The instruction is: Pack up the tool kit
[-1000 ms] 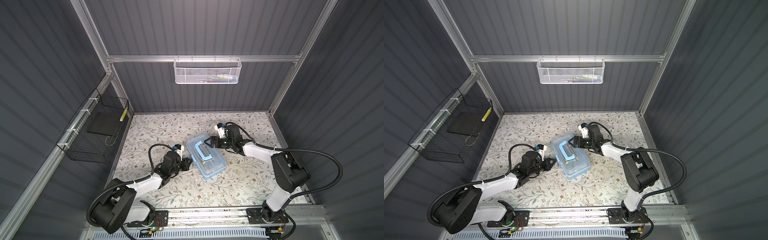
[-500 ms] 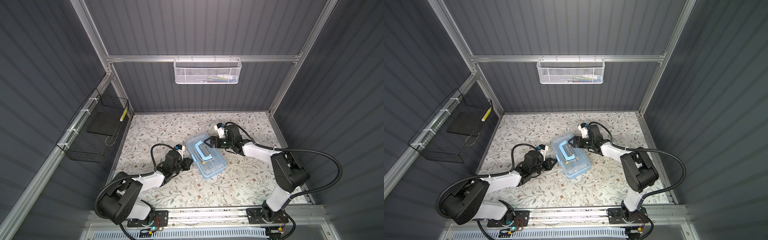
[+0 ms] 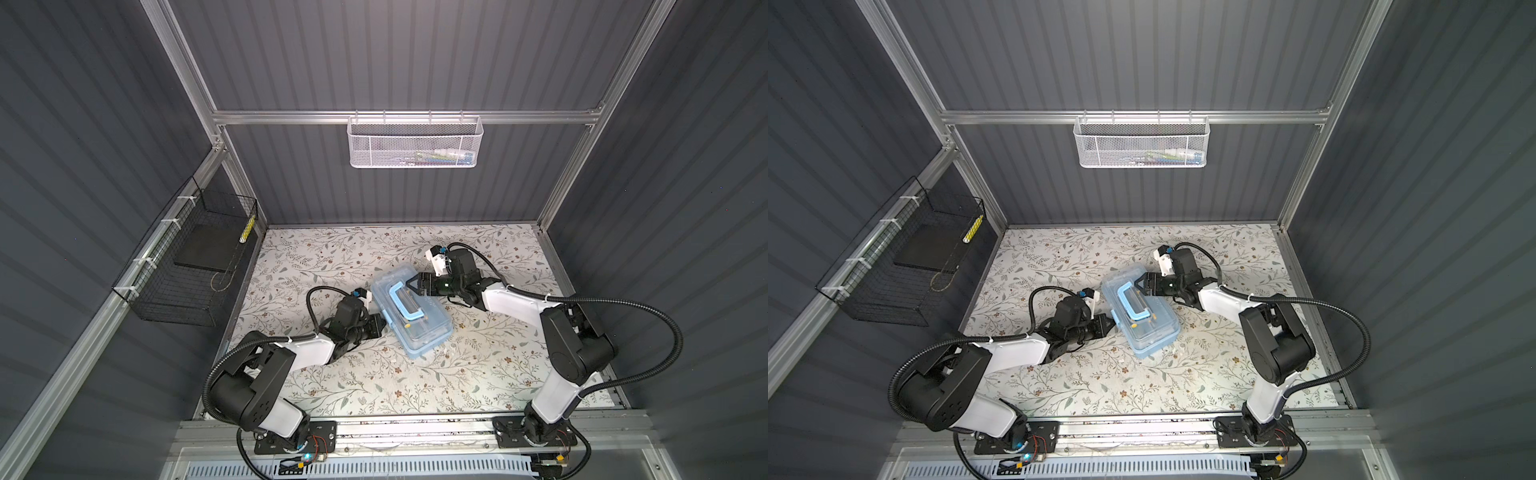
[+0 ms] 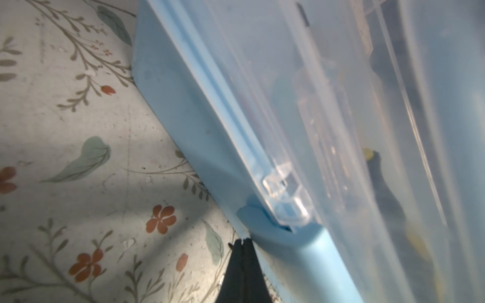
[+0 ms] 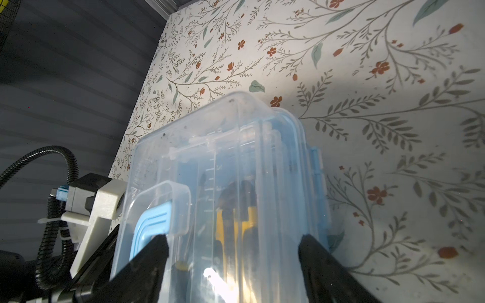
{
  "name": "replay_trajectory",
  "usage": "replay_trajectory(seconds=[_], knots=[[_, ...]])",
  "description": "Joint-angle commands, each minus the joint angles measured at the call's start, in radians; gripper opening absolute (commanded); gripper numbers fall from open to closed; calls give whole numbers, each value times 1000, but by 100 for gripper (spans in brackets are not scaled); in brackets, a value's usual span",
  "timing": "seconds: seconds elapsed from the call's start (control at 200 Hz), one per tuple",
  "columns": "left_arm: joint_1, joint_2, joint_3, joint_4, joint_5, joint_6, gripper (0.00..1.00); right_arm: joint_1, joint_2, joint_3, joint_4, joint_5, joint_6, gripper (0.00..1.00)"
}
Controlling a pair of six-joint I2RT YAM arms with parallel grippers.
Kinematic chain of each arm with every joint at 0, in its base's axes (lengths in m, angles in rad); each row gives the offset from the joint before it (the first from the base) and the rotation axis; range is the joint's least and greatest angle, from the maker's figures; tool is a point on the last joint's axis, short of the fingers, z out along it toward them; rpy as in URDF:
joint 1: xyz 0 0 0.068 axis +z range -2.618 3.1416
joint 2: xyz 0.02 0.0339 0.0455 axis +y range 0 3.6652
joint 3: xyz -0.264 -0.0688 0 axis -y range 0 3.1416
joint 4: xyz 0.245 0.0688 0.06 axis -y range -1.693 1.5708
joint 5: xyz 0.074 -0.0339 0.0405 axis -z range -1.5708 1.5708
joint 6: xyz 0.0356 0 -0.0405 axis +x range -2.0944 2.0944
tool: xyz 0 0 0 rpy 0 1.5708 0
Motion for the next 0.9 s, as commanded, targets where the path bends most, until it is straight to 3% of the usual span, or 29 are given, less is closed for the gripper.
replay_trajectory(seconds=[0.0,0.255,0.566,0.896], knots=[[-14,-82,50,124,44,30,0,84,74,-54,-167,-121,14,80],[-14,-213,14,0,-1,69,0,73,77,-60,-148,-134,23,80],[-14,-172,0,17,47,53,0,73,73,-64,-140,-135,31,80],[18,-444,25,-285,-214,139,0,67,77,-63,-141,-124,31,80]])
